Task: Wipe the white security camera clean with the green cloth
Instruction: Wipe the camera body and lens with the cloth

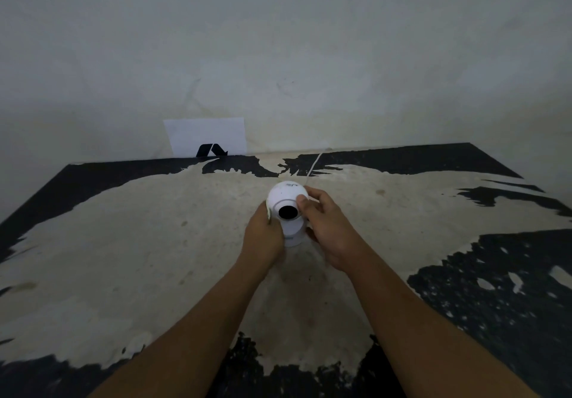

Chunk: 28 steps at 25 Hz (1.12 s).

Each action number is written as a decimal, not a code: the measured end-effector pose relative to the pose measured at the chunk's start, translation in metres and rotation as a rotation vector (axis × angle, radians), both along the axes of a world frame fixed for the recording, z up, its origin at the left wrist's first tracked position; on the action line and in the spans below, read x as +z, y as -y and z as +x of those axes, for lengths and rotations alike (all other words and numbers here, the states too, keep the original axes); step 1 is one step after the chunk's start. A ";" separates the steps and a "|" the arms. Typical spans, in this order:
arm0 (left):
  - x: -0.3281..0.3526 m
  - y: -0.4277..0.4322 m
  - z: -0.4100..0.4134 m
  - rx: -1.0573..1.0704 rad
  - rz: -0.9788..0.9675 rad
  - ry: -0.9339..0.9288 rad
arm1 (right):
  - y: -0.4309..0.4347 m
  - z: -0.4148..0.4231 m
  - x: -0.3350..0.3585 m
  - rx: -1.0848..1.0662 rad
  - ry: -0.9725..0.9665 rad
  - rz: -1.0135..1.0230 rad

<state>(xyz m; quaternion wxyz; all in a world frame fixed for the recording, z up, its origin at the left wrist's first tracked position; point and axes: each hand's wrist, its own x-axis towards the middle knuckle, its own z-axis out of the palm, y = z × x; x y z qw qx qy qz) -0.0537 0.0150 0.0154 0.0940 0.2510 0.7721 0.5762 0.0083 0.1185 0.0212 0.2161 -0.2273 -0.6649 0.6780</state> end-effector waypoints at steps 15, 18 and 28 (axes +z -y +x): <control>0.013 0.040 0.027 -0.201 -0.390 -0.091 | 0.001 0.005 0.004 0.051 0.080 0.070; 0.036 0.062 0.028 -0.302 -0.230 0.057 | 0.006 0.018 0.016 -0.071 0.078 0.267; 0.083 0.041 -0.003 -0.240 0.070 -0.024 | -0.008 0.039 0.059 0.076 -0.097 0.316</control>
